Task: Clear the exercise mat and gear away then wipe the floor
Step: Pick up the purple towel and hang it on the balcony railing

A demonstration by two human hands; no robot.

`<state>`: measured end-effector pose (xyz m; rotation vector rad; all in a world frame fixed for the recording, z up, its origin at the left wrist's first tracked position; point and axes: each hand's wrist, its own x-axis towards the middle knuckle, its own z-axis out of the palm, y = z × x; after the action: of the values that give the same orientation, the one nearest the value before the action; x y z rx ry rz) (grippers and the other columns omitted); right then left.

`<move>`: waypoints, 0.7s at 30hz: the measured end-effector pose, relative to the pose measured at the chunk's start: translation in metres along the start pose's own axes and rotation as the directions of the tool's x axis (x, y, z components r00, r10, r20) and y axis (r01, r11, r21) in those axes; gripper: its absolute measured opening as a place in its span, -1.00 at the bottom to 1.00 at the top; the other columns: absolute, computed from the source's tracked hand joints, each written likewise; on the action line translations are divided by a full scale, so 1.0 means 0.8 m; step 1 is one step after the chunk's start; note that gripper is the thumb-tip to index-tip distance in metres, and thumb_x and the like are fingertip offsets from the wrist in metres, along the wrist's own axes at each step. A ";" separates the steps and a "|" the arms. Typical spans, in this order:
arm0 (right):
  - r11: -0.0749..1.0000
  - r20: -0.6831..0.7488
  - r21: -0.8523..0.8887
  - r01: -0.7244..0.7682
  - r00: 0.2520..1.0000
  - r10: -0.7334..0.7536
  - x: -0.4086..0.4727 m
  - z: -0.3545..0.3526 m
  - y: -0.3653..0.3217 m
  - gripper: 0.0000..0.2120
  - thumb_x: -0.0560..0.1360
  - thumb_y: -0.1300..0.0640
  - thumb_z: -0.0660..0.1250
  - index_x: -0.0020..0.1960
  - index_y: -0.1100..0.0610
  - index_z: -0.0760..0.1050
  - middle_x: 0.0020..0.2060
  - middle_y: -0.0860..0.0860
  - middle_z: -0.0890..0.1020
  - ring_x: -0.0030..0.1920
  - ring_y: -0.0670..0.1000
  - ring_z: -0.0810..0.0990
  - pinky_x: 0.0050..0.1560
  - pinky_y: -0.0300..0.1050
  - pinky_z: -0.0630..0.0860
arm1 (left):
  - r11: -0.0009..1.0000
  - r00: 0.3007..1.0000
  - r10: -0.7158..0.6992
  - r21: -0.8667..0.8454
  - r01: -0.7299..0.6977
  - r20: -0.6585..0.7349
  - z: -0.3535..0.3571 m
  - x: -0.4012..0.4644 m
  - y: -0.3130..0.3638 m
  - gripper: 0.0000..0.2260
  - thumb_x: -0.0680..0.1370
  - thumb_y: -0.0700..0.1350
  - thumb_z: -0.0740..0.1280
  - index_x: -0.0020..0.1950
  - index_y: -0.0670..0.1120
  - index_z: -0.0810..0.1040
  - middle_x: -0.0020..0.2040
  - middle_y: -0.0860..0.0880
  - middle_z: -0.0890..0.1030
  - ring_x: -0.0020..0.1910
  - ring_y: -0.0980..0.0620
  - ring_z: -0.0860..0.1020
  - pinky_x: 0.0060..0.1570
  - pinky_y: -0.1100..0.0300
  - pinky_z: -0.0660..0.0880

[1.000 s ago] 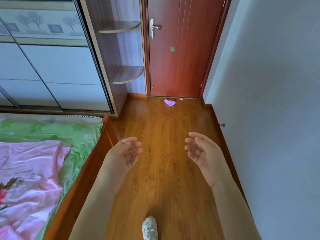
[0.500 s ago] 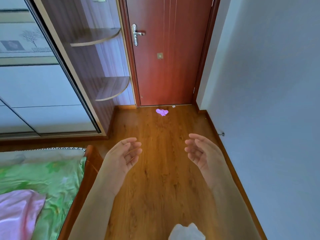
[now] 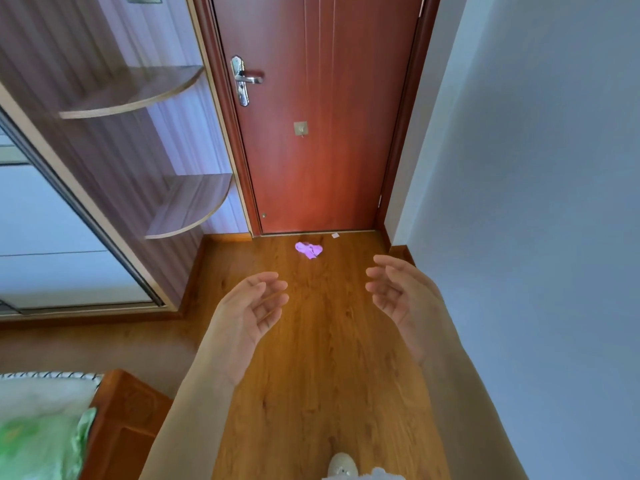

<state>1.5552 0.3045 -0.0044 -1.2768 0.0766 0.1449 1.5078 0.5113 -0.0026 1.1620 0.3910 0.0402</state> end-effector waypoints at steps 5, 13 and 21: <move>0.999 0.018 -0.011 -0.037 0.999 0.037 0.093 -0.012 -0.018 -0.81 0.58 0.21 0.19 0.01 0.11 0.58 -0.17 0.02 0.68 -0.16 -0.02 0.66 -0.13 -0.23 0.58 | 1.000 1.000 -0.015 -0.011 0.015 0.011 0.042 0.081 0.004 -0.80 0.60 -0.17 0.15 0.07 -0.11 0.56 -0.11 -0.04 0.66 -0.11 0.06 0.63 -0.03 0.14 0.47; 0.996 0.000 -0.014 -0.089 0.996 0.089 0.224 -0.015 -0.018 -0.80 0.58 0.21 0.19 0.01 0.10 0.59 -0.16 0.01 0.68 -0.15 -0.03 0.66 -0.14 -0.25 0.57 | 0.999 0.998 -0.050 -0.018 0.050 -0.044 0.068 0.214 0.021 -0.81 0.59 -0.17 0.15 0.02 -0.11 0.57 -0.13 -0.04 0.66 -0.10 0.03 0.61 -0.04 0.13 0.46; 0.996 0.028 -0.015 -0.089 0.996 0.089 0.400 0.032 -0.025 -0.78 0.58 0.24 0.19 -0.03 0.11 0.61 -0.17 0.05 0.68 -0.15 0.01 0.64 -0.14 -0.21 0.55 | 0.994 0.997 -0.075 -0.082 0.076 0.006 0.101 0.403 0.062 -0.82 0.58 -0.20 0.17 -0.02 -0.12 0.57 -0.16 -0.04 0.66 -0.14 0.04 0.62 -0.08 0.14 0.46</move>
<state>1.8736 0.3446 -0.0221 -1.2856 0.1083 0.2408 1.8424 0.5341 -0.0210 1.0654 0.4267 -0.0114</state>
